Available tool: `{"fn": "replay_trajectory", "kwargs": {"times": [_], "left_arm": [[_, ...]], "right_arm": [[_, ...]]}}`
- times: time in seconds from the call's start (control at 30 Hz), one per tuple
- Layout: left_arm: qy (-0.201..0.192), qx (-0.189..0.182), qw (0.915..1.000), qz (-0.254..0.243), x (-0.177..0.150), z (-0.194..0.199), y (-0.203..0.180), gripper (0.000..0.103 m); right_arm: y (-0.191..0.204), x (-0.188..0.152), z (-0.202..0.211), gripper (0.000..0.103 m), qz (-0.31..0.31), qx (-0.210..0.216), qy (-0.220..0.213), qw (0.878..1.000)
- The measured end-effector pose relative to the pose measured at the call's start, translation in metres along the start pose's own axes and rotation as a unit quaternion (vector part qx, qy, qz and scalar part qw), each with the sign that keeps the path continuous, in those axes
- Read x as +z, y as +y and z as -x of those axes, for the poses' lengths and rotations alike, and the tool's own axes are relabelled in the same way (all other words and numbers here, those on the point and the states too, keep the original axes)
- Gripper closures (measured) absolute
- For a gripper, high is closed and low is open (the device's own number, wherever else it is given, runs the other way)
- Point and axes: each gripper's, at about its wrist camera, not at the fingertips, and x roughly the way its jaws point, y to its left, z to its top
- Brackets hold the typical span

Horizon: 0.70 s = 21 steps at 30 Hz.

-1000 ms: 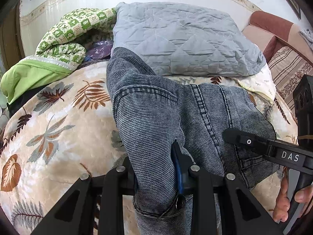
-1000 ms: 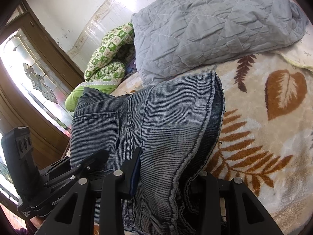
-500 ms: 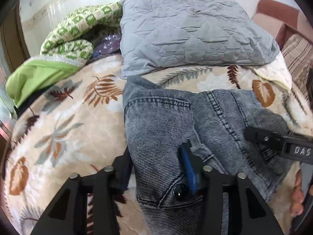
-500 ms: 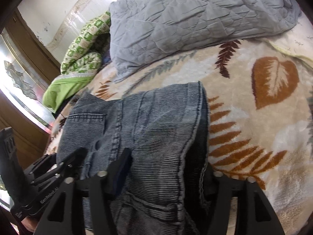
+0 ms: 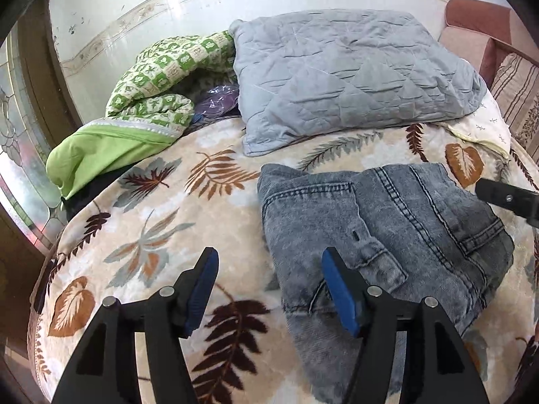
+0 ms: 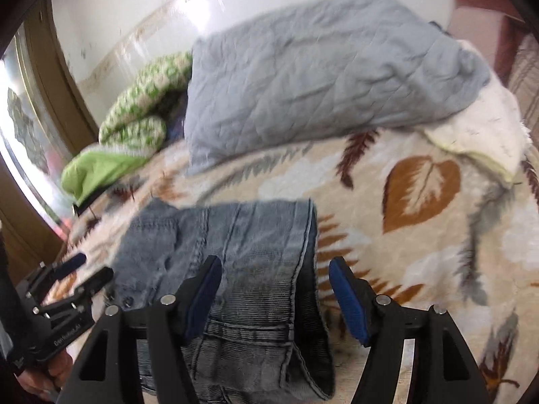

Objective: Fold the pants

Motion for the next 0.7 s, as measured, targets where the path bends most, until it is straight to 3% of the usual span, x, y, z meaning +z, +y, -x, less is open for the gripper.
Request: {"fn": "replay_trajectory", "kwargs": {"times": [0.1, 0.17, 0.27, 0.33, 0.4, 0.47, 0.63, 0.7], "left_arm": [[0.008, 0.009, 0.9999, -0.005, -0.007, -0.002, -0.001, 0.037], [0.019, 0.026, 0.9994, -0.016, -0.014, -0.009, -0.005, 0.036], [0.044, 0.05, 0.9966, -0.048, -0.026, -0.027, -0.014, 0.036], [0.045, 0.053, 0.9962, -0.053, -0.028, -0.027, -0.017, 0.036], [0.052, 0.047, 0.9963, -0.05, -0.024, -0.022, -0.014, 0.036], [0.053, 0.036, 0.9974, -0.034, -0.022, -0.012, -0.006, 0.036], [-0.001, 0.033, 0.9994, 0.009, -0.021, 0.05, 0.02, 0.034], [-0.02, 0.037, 0.9988, 0.025, -0.023, 0.077, 0.03, 0.028]], "right_arm": [[0.013, -0.006, 0.012, 0.035, 0.028, 0.022, -0.018, 0.999], [0.026, -0.012, 0.011, 0.041, 0.058, 0.025, -0.008, 0.998], [0.04, -0.029, -0.016, 0.044, 0.089, 0.014, 0.061, 0.994], [0.047, -0.046, -0.037, 0.044, 0.129, -0.026, 0.1, 0.986], [0.054, -0.048, -0.033, 0.045, 0.152, -0.042, 0.088, 0.984], [0.051, -0.044, -0.022, 0.044, 0.13, -0.031, 0.084, 0.987], [0.042, -0.034, 0.034, 0.044, 0.089, -0.014, 0.006, 0.996], [0.042, -0.033, 0.06, 0.042, 0.08, -0.017, -0.031, 0.996]]}}
